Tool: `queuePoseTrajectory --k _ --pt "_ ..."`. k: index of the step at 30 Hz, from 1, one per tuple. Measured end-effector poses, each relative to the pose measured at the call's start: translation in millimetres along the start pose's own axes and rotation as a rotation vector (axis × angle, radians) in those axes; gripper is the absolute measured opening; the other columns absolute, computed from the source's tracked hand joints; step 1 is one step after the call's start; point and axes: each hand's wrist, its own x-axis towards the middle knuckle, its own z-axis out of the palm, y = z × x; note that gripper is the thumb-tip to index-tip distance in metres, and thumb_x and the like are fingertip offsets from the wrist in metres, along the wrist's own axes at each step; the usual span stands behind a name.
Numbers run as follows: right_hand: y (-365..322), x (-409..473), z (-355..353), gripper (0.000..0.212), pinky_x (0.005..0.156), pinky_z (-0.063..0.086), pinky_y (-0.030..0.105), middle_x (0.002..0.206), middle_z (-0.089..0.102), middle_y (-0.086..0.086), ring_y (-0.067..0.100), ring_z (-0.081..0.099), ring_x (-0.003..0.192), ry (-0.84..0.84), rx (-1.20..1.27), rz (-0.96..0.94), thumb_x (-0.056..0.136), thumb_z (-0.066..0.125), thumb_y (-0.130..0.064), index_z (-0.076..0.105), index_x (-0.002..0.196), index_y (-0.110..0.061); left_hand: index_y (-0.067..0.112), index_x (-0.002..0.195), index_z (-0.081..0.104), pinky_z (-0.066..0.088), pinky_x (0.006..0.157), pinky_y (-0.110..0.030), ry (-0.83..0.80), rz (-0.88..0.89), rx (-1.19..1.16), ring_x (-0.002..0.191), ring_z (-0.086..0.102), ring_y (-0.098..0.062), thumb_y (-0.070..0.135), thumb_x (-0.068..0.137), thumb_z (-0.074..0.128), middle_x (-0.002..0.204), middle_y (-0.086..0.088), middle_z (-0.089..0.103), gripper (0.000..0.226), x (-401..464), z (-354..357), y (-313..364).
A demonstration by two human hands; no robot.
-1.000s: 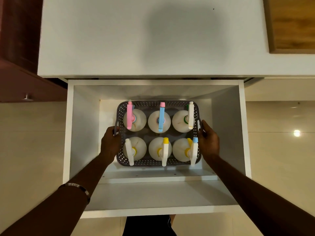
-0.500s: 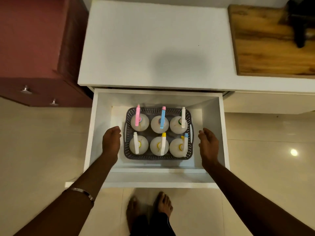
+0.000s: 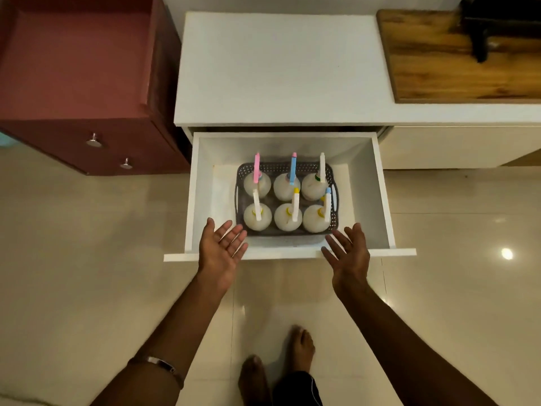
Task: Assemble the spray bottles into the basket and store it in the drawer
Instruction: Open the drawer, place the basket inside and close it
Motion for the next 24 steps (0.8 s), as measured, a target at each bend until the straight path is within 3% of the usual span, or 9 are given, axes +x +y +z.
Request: queuePoseTrajectory --k 7,12,19,24 --pt "38 -35 -41 0.061 0.092 0.054 0.048 0.125 0.065 0.012 0.030 0.065 0.114 -0.017 0.166 0.101 0.094 0.053 -0.056 0.050 0.137 -0.013 0.011 0.119 0.061 0.051 0.090 -0.040 0.018 -0.079 -0.246 0.112 0.063 -0.026 0.062 0.089 0.047 0.122 -0.013 0.065 0.061 -30 -35 -56" --pt "53 -30 -56 0.072 0.096 0.051 0.049 0.132 0.061 0.013 0.032 0.061 0.120 -0.030 0.233 0.162 0.093 0.051 -0.060 0.043 0.144 -0.010 0.010 0.129 0.052 0.046 0.099 -0.045 0.053 -0.108 -0.371 0.116 0.060 -0.031 0.069 0.085 0.047 0.131 -0.019 0.057 0.073 -34 -38 -92" --pt "54 -8 -47 0.084 0.106 0.042 0.057 0.155 0.039 0.016 0.039 0.046 0.137 -0.081 0.278 0.245 0.092 0.049 -0.063 0.024 0.156 -0.015 0.013 0.150 0.032 0.032 0.114 -0.049 0.012 -0.105 -0.343 0.137 0.044 -0.031 0.074 0.084 0.043 0.148 -0.016 0.043 0.091 -17 -20 -101" --pt "44 4 -35 0.089 0.109 0.038 0.057 0.159 0.031 0.018 0.038 0.042 0.140 -0.107 0.317 0.279 0.091 0.050 -0.065 0.019 0.158 -0.015 0.013 0.152 0.028 0.028 0.114 -0.050 0.001 -0.088 -0.327 0.141 0.038 -0.031 0.076 0.083 0.041 0.153 -0.015 0.038 0.094 -9 -9 -94"
